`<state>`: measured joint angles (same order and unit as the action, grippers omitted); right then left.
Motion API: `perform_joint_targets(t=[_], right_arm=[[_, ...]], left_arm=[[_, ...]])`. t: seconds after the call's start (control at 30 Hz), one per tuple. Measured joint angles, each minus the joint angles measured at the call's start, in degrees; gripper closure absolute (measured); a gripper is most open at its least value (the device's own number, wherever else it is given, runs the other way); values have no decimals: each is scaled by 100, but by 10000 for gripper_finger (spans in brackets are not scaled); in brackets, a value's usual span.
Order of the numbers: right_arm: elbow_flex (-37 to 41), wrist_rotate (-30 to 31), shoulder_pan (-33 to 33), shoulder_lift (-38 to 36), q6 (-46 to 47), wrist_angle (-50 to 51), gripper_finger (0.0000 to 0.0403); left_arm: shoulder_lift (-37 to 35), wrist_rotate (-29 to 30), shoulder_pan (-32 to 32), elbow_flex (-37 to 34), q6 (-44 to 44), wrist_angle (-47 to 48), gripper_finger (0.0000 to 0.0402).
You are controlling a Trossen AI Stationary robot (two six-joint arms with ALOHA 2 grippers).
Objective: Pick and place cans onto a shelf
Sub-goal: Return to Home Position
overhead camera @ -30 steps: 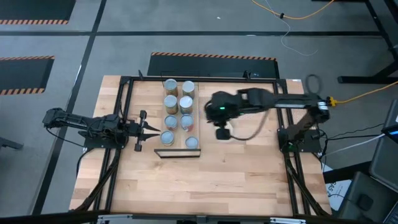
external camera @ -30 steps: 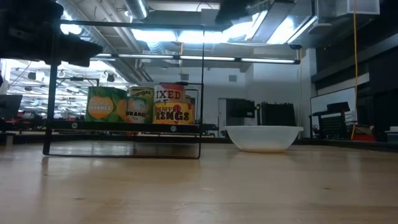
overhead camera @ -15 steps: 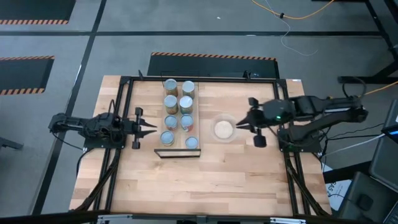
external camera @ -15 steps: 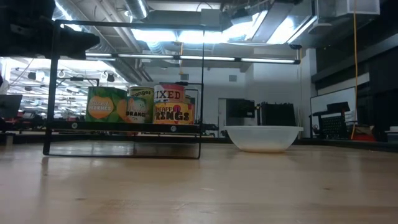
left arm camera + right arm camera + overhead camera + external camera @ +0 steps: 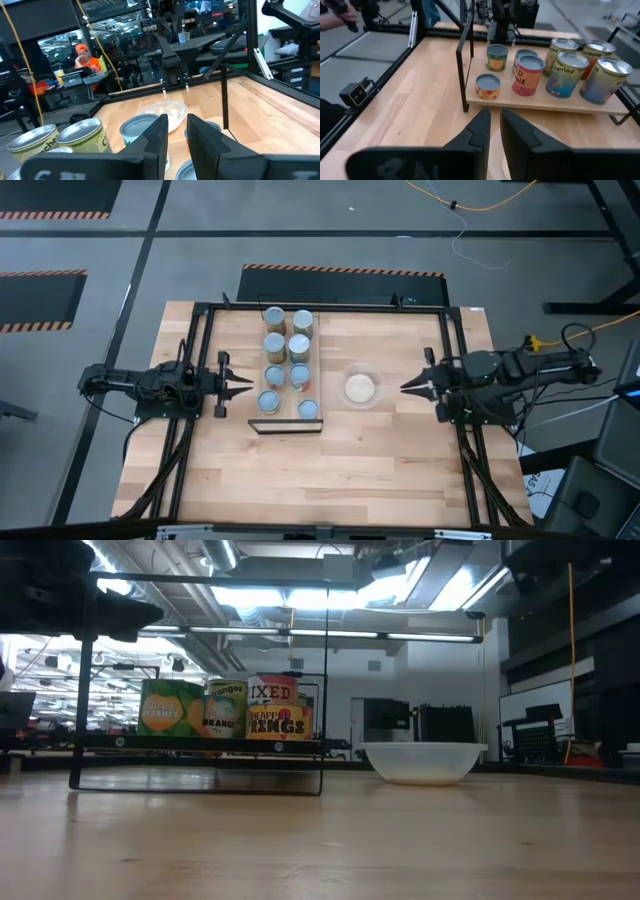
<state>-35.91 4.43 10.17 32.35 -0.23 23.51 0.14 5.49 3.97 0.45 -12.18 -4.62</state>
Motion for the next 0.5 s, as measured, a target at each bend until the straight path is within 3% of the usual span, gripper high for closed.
perform_joint_targets(t=[0.4, 0.5], right_arm=[[1526, -35, -4, -1965, -325, -783, 355], [1797, -400, -4, -2323, -602, -1012, 355]], left_arm=[[0, 1021, 0, 0, 9, 136, 337], [0, 1048, 0, 0, 8, 133, 337]])
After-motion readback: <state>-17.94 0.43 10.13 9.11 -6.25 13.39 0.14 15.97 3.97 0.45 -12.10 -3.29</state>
